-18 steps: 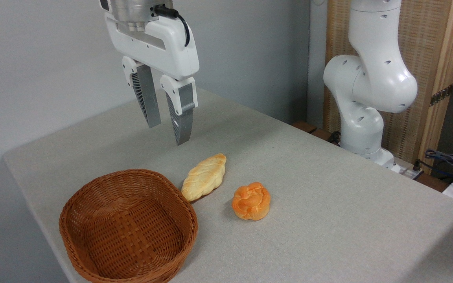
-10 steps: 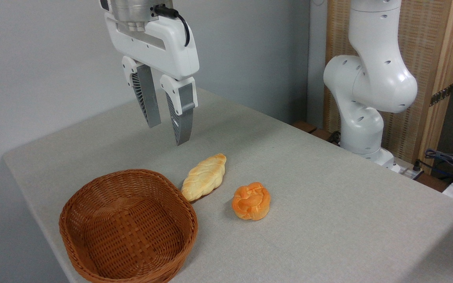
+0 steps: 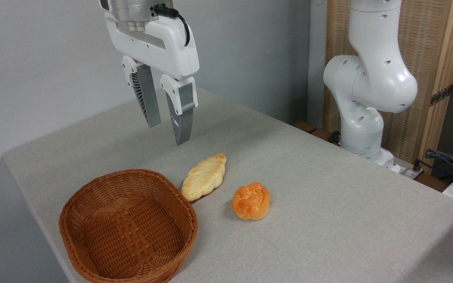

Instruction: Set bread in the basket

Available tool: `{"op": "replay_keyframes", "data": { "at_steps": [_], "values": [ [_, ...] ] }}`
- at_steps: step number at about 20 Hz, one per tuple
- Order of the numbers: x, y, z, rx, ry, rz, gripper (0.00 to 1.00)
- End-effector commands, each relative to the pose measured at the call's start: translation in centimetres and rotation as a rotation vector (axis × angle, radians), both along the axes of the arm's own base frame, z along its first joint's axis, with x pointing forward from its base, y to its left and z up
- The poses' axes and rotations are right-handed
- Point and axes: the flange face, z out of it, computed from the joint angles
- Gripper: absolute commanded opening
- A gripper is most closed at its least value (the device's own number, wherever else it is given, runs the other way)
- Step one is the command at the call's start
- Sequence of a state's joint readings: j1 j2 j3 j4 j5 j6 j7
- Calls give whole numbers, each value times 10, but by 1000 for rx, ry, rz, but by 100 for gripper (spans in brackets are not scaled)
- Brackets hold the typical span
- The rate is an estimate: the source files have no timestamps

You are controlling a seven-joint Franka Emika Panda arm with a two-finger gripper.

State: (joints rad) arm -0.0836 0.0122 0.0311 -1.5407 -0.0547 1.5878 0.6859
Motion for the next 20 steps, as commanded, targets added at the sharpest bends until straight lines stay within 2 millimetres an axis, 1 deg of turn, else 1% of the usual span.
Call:
{"op": "replay_keyframes", "data": {
  "at_steps": [1,4,7,9,11,13,14,16,18,20],
  "values": [
    [-4,3,8,-25,10,6,100],
    [-13,4,12,-26,1,6,100],
    [-30,5,13,-29,-8,6,100],
    [-44,6,8,-32,-31,5,100],
    [-62,4,-4,-36,-64,2,100],
    [-75,-1,-22,-34,-61,-5,100],
    [-75,-4,-31,-37,-61,-9,100],
    [-76,-15,-57,-53,-45,-9,100],
    [-78,-19,-78,-98,-23,8,100],
    [-81,-26,-95,-104,-10,7,100]
  ]
}}
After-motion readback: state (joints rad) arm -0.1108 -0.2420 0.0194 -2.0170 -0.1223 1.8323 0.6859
